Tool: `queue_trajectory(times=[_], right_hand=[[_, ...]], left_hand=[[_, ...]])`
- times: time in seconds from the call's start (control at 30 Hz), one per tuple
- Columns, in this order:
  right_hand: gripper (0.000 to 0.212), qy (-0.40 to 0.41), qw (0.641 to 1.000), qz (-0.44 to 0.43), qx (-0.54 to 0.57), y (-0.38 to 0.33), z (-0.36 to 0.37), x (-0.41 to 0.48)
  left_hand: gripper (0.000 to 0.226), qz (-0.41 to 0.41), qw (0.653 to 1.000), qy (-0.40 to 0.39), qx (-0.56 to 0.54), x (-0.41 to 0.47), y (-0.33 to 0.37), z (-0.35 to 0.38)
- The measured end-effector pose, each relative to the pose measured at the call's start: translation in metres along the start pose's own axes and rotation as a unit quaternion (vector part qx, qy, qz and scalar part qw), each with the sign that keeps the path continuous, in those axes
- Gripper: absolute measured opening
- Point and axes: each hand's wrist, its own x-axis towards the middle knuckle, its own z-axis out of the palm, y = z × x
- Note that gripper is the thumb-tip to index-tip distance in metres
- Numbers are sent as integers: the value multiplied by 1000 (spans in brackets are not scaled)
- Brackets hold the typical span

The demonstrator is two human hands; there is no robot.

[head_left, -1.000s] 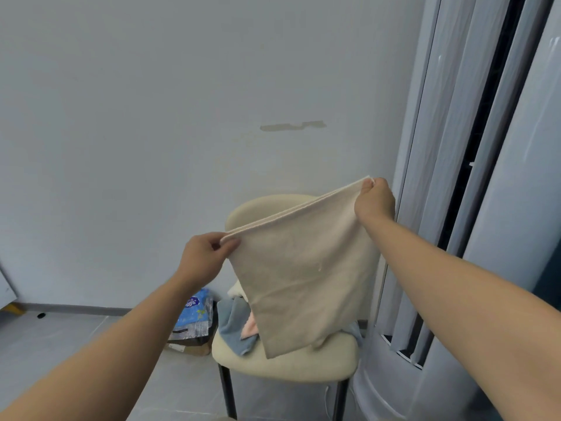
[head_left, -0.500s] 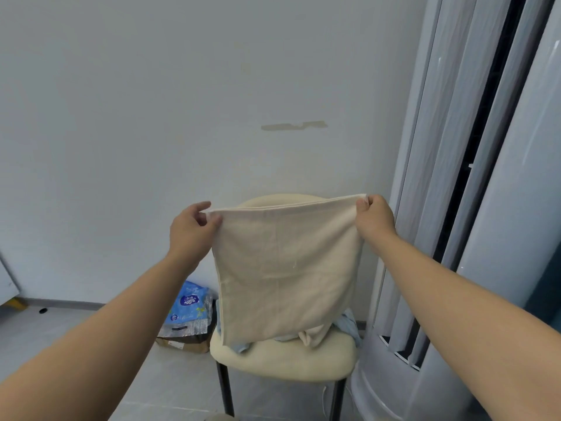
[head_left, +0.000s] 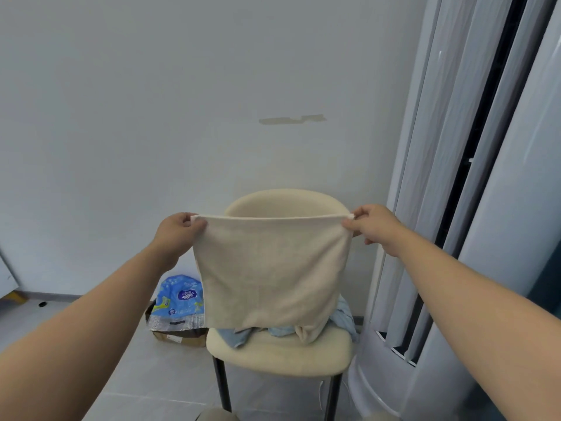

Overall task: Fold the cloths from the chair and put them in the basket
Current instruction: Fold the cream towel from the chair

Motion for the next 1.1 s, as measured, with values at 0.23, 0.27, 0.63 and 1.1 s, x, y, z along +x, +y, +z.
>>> queue_trajectory(times=[0.23, 0.27, 0.63, 1.1], right_hand=[[19, -41, 999, -2, 15, -3, 8, 3], [20, -74, 997, 5, 26, -4, 10, 3], [20, -51, 993, 50, 97, 14, 20, 12], [15, -10, 959, 109, 260, 19, 31, 21]], left_hand=[[15, 7, 997, 73, 31, -5, -10, 12], [14, 1, 996, 82, 25, -4, -11, 13], [16, -51, 998, 41, -24, -8, -21, 17], [17, -118, 984, 72, -108, 4, -9, 30]])
